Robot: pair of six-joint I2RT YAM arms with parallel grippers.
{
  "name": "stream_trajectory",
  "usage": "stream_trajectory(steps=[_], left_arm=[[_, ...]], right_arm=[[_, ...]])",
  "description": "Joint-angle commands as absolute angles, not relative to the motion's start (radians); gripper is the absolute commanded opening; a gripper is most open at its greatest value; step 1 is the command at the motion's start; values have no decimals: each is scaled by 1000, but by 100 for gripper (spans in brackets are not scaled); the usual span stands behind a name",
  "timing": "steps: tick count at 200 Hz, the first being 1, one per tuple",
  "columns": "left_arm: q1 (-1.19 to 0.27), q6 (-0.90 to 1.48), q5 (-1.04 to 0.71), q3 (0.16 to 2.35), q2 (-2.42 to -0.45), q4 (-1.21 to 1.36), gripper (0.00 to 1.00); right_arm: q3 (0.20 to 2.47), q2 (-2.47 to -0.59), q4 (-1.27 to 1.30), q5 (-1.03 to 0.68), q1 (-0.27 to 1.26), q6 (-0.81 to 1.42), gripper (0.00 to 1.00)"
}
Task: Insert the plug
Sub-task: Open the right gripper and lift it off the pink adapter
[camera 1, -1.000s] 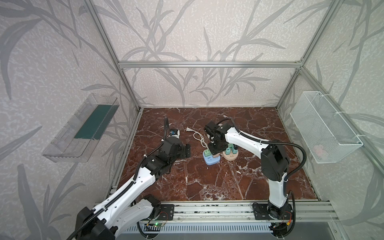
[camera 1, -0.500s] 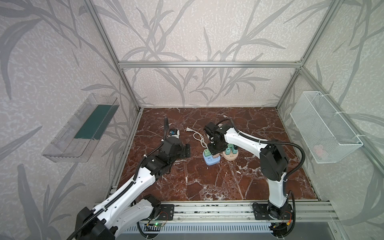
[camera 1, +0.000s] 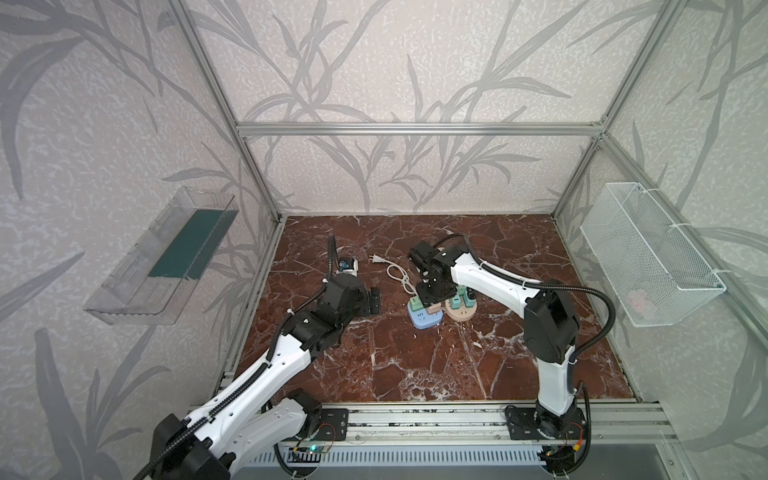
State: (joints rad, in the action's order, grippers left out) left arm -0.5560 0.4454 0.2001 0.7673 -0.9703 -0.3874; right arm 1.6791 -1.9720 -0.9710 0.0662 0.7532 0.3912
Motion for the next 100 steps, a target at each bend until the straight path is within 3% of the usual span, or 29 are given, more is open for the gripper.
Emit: stream_trajectory(steps=[1,25,53,73,100], left_arm=[[-554,450,230,780,-969,-375,97],[-554,447,250,781,-969,-364,99],[-556,420,394,772,-963,-279,99],[-556,382,540,654,-947,-26,99],[-554,139,666,494,-962,407,99]], right_arm=[[1717,-1895,-955,55,750,413,69],[1732,-1866,-958,41,750,417,76],[1686,-1732,-884,81,748,373,100],[1559,-1571,-742,187,748,315,99],[1395,-1404,-624,322,719,255,99]])
